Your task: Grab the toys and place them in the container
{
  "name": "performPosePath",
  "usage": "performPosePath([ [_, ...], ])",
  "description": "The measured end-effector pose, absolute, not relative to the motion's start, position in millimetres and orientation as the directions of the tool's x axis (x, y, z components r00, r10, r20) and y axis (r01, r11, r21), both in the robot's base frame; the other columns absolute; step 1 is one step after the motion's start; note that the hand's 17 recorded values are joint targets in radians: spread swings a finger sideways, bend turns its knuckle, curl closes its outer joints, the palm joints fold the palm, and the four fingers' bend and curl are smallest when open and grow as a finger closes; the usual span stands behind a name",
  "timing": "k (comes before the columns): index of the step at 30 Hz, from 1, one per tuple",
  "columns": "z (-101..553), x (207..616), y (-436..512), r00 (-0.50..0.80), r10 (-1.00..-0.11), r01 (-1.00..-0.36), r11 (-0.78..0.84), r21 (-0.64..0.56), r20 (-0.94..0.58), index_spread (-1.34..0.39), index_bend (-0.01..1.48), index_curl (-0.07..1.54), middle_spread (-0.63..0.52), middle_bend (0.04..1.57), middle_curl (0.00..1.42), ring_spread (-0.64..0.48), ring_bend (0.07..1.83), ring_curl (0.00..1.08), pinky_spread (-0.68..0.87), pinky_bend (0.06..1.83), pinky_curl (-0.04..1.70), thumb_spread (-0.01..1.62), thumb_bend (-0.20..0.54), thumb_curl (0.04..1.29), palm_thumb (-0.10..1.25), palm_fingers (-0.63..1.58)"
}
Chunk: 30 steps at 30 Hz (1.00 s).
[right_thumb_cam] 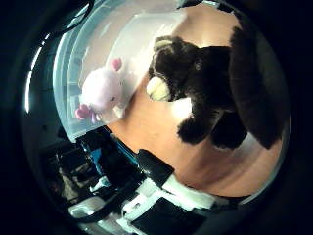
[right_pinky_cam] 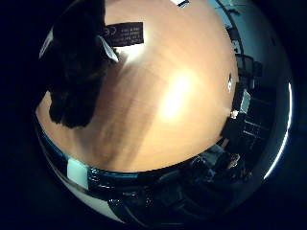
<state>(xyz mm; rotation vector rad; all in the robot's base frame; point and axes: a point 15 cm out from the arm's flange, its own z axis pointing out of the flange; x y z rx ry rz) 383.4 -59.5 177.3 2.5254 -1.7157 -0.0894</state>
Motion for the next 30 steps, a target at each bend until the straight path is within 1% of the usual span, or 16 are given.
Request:
performPosePath([
  [5,166,390,-54,0.380,-0.925,-0.920,-0.377,0.103,0.001,-0.33,0.16,0.29,0.00,0.22,0.34,0.16,0.30,0.23,0.43,0.30,0.27,1.04,-0.022,0.27,0.36,0.29],
  [11,147,384,-45,0.405,-0.914,-0.906,-0.403,0.131,-0.011,-0.32,0.18,0.30,-0.08,0.23,0.34,0.09,0.33,0.23,0.40,0.27,0.26,1.04,-0.021,0.27,0.39,0.39],
  [14,138,375,-40,0.415,-0.909,-0.898,-0.414,0.153,-0.021,-0.32,0.18,0.30,-0.13,0.27,0.35,-0.01,0.41,0.24,0.37,0.27,0.25,1.04,-0.022,0.27,0.41,0.52],
  [15,136,372,-37,0.423,-0.906,-0.893,-0.421,0.160,-0.023,-0.33,0.18,0.30,-0.17,0.31,0.37,-0.06,0.47,0.25,0.33,0.28,0.25,1.04,-0.021,0.27,0.42,0.66],
  [18,129,366,-27,0.446,-0.894,-0.878,-0.445,0.178,-0.033,-0.35,0.20,0.33,-0.23,0.38,0.40,-0.19,0.57,0.27,0.18,0.31,0.23,1.04,-0.019,0.27,0.45,0.84],
  [20,128,364,-27,0.447,-0.894,-0.876,-0.445,0.184,-0.033,-0.38,0.20,0.35,-0.27,0.45,0.44,-0.25,0.66,0.31,0.00,0.43,0.24,1.04,-0.018,0.28,0.48,1.08],
  [22,128,364,-26,0.450,-0.893,-0.875,-0.447,0.184,-0.032,-0.39,0.24,0.40,-0.28,0.52,0.48,-0.27,0.75,0.35,-0.15,0.55,0.27,1.04,-0.013,0.28,0.51,1.22],
  [23,129,364,-26,0.449,-0.893,-0.875,-0.447,0.183,-0.032,-0.40,0.29,0.43,-0.29,0.59,0.51,-0.27,0.80,0.38,-0.22,0.64,0.30,1.04,-0.012,0.28,0.53,1.33],
  [24,130,365,-27,0.448,-0.893,-0.876,-0.446,0.182,-0.031,-0.41,0.36,0.47,-0.29,0.67,0.55,-0.27,0.86,0.41,-0.28,0.72,0.33,1.04,-0.010,0.29,0.56,1.34],
  [26,132,365,-27,0.449,-0.893,-0.877,-0.447,0.179,-0.029,-0.41,0.54,0.57,-0.27,0.85,0.62,-0.26,1.00,0.47,-0.34,0.89,0.41,1.04,-0.011,0.30,0.61,1.34],
  [28,136,366,-28,0.451,-0.892,-0.878,-0.448,0.172,-0.024,-0.40,0.65,0.65,-0.25,0.95,0.67,-0.25,1.11,0.52,-0.33,1.00,0.47,1.05,-0.006,0.31,0.66,1.32],
  [30,144,368,-31,0.452,-0.892,-0.880,-0.447,0.157,-0.009,-0.38,0.79,0.74,-0.23,1.08,0.73,-0.24,1.23,0.57,-0.30,1.12,0.55,1.05,-0.009,0.32,0.73,1.25],
])
